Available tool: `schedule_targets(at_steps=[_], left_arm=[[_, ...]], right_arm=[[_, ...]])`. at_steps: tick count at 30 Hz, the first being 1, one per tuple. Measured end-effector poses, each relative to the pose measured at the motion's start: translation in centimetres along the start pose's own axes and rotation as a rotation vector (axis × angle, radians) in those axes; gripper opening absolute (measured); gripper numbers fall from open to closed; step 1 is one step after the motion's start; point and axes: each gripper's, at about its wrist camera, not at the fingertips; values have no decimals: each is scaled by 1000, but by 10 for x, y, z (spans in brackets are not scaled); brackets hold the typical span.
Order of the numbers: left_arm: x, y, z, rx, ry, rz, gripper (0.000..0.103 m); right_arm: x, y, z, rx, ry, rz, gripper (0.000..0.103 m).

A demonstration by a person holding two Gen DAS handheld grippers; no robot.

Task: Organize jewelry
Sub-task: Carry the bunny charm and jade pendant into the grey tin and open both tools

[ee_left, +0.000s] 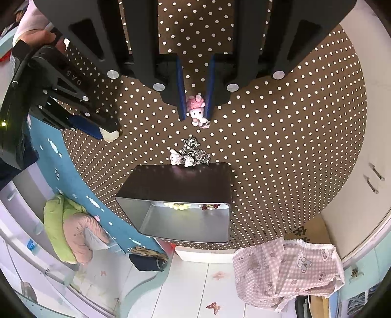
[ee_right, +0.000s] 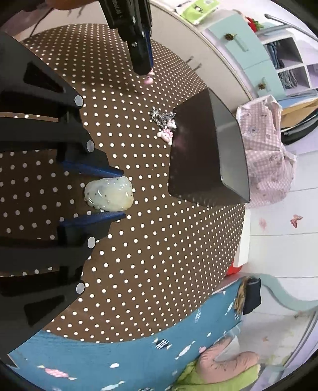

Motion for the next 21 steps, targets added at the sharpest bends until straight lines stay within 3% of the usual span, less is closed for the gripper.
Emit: schedule_targets(at_steps=[9,21], left_arm=[[-11,-5,-21,5,54,14,14],[-20,8,-78,35,152,43,14]], right_arm=[[-21,-8,-30,-2,80,3,29],[-21,-27,-100,-6,173,-34,29]])
Point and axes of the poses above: each gripper's, at about its wrist camera, not at the fingertips, and x roughly the way its jaws point, y to its right, z to its underside, and after that the axes turned 10 degrees about y, right-handed
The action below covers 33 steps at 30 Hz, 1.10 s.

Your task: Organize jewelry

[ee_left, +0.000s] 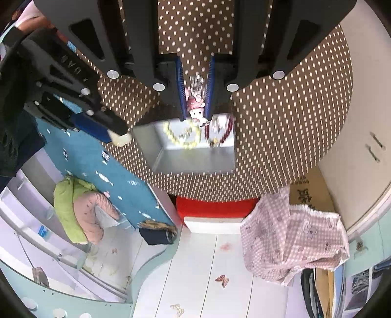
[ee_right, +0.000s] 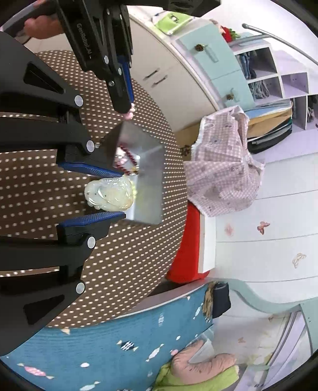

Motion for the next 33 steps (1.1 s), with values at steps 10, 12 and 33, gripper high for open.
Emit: schedule_targets(at_steps=[10,12,33], left_arm=[[29,-5,-20,-3,-11,-26,14],[35,-7,-20,-9,-14,-45,14],[35,-9,-9,34,-32,-116,46]], right_arm=[[33,2,-17,33,-11,-29,29],[42,2,-17,43,-29,-29,29],[30,2,-12,28,-36,-6,60]])
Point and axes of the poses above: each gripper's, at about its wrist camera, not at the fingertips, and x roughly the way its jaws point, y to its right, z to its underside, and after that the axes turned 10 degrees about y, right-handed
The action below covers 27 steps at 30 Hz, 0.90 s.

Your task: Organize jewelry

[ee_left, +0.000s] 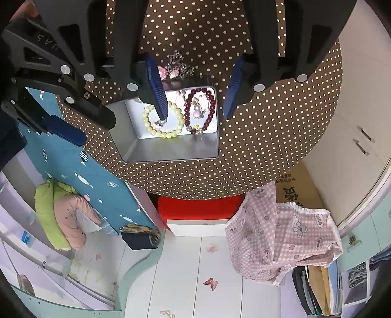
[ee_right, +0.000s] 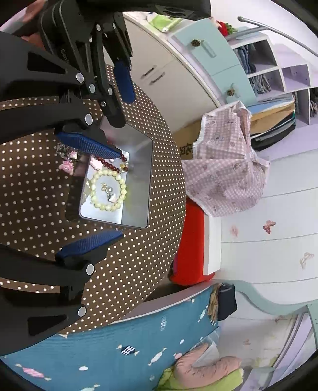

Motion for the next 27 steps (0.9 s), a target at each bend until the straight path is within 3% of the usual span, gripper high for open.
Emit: schedule_targets(at_steps=[14,27], left_arm=[[-22,-11,25,-29,-18,-12,49],[-25,-13,68,-56,-92,-24,51]], right_arm=[[-35,-8,12,-26,31,4,59],[-49,-10,47,-28,-19,-3,59]])
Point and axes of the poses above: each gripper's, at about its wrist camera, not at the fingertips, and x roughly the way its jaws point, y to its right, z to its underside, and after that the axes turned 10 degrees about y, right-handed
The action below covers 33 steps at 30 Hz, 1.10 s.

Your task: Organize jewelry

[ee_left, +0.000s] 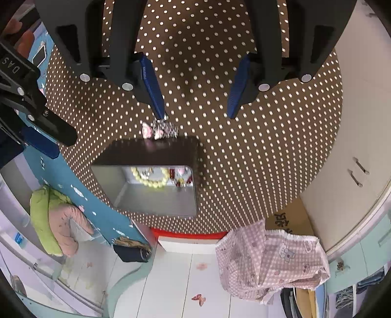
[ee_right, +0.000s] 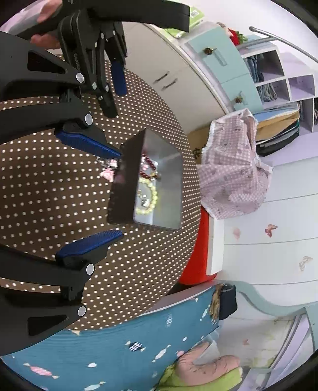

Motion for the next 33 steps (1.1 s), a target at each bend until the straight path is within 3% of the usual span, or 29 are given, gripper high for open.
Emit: schedule_targets(at_steps=[11,23,26,28,33], left_arm=[[28,21,13,31,-67,7,52],[64,46,11,68,-89,-28,51],[69,52,11,95,-77,-52,40],[69,58,10,117,-69,-42,16],[66,57,11,107,-79,-17,14]], right_arm=[[17,9,36,10,-88,16,59],[33,35,51,60,-116,24,59],[35,42,53,74,-118,19,59],[37,46,54,81,-120,17,59],[39,48,54,88,-121,-9,59]])
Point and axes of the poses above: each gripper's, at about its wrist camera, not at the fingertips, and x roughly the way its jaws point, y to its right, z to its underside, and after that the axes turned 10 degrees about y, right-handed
